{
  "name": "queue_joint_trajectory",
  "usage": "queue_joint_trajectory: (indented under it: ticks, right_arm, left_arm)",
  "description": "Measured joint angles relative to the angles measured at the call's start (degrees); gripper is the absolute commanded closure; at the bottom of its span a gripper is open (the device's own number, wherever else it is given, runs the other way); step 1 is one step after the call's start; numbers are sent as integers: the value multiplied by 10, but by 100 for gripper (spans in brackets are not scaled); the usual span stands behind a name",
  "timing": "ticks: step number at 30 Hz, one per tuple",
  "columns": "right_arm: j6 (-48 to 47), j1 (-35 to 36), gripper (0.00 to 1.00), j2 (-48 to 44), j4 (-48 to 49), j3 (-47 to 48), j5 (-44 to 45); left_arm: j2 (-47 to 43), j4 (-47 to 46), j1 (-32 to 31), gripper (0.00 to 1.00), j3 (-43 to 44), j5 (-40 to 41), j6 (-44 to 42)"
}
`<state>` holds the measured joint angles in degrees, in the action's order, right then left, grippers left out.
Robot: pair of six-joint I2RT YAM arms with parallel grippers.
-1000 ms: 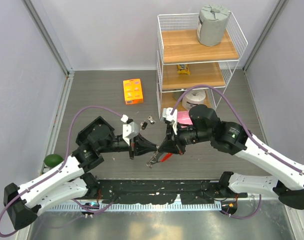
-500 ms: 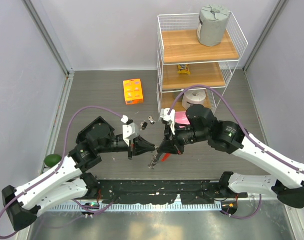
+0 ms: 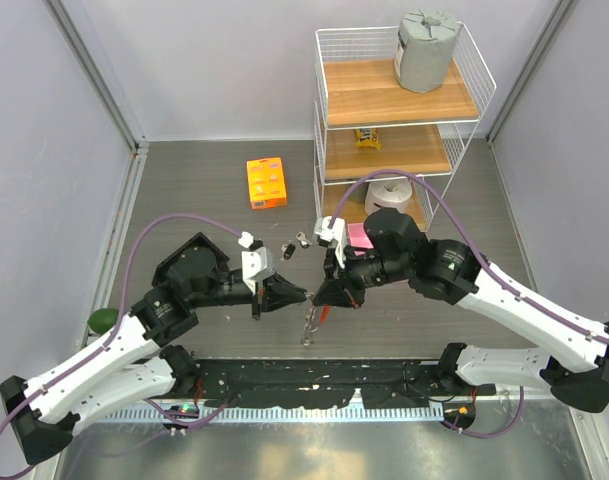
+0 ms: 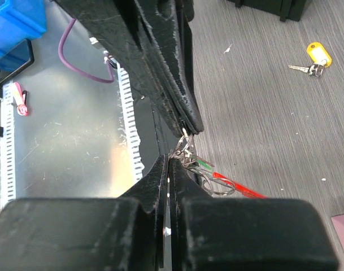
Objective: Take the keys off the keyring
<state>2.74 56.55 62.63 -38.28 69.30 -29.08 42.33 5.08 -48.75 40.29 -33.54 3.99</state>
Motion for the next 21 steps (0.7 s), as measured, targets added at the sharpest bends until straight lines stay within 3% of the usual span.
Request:
queue_joint_trajectory:
  ticks: [7,10,14,21]
  right_arm:
    - [17,0,93,21,-4,0,16]
    - [29,0,78,25,-3,0,19]
    - [38,0,66,24,3,-2,19]
    - [41,-7,55,-4,11,-16,20]
  left_arm:
    - [-3,6,0,100,0,0,3]
    - [-3,10,0,100,0,1,4]
    - [-5,4,0,100,0,7,5]
    - [-11,5,0,100,4,16,0]
